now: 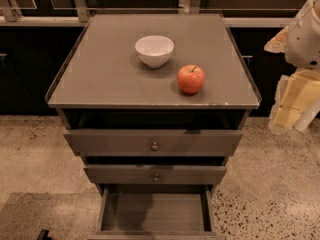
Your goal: Place apple into bottom drawer
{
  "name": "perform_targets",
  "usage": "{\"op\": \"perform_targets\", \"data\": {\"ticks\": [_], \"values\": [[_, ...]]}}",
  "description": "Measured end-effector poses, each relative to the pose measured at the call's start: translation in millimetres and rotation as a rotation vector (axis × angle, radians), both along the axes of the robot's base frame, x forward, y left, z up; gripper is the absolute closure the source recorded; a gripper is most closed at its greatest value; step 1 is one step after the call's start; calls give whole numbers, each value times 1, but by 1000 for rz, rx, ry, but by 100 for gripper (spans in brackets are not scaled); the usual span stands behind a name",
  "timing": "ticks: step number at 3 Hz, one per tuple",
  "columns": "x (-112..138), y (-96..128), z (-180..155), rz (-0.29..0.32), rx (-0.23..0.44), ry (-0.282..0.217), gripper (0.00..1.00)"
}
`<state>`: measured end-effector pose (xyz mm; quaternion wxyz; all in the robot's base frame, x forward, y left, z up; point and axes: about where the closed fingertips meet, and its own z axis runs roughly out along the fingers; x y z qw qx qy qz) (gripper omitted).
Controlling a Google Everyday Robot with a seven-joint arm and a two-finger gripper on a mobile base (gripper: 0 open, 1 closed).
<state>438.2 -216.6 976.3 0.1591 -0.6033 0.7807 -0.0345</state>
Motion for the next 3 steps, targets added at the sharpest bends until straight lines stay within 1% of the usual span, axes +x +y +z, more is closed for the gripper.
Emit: {"op": "perform_targets", "data": {"ticks": [1,2,3], "values": [[0,0,0,0,0,0,0],[3,1,2,-10,34,-30,0],[38,12,-1,17,178,-89,0]]}}
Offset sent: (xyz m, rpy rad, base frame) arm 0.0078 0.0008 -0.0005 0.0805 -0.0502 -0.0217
